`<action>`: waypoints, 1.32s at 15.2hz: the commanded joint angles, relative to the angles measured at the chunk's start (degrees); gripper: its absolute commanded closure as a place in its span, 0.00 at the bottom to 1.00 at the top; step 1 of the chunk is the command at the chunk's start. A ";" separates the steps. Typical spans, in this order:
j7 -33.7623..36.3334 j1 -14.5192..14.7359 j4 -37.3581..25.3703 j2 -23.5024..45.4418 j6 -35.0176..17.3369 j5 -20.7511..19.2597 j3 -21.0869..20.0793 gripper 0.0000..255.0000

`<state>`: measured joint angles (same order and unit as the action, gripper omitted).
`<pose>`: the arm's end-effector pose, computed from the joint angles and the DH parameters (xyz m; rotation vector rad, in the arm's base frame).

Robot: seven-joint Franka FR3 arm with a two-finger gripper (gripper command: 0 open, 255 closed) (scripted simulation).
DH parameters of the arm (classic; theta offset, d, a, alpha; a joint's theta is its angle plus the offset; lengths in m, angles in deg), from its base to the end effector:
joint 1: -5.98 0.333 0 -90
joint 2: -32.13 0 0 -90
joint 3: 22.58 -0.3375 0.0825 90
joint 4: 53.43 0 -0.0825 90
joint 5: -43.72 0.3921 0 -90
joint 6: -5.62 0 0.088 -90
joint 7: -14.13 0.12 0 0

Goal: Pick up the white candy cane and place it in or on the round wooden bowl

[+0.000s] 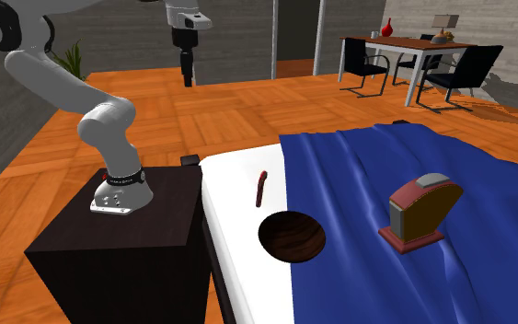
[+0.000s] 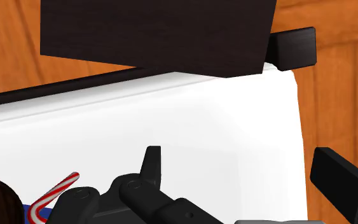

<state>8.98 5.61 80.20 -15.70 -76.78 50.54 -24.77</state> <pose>0.2705 0.0285 0.6070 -3.0427 -0.1835 0.0863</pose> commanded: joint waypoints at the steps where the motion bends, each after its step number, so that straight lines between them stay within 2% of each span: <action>1: 0.00 0.00 0.00 0.00 0.00 0.00 0.00 0.00; 11: -7.11 -2.96 5.27 11.12 -18.02 -3.68 6.19 0.00; 20: -13.64 -4.61 3.31 26.62 -33.03 -3.84 11.80 0.00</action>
<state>-3.77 1.20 83.98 9.19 -108.31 46.61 -13.67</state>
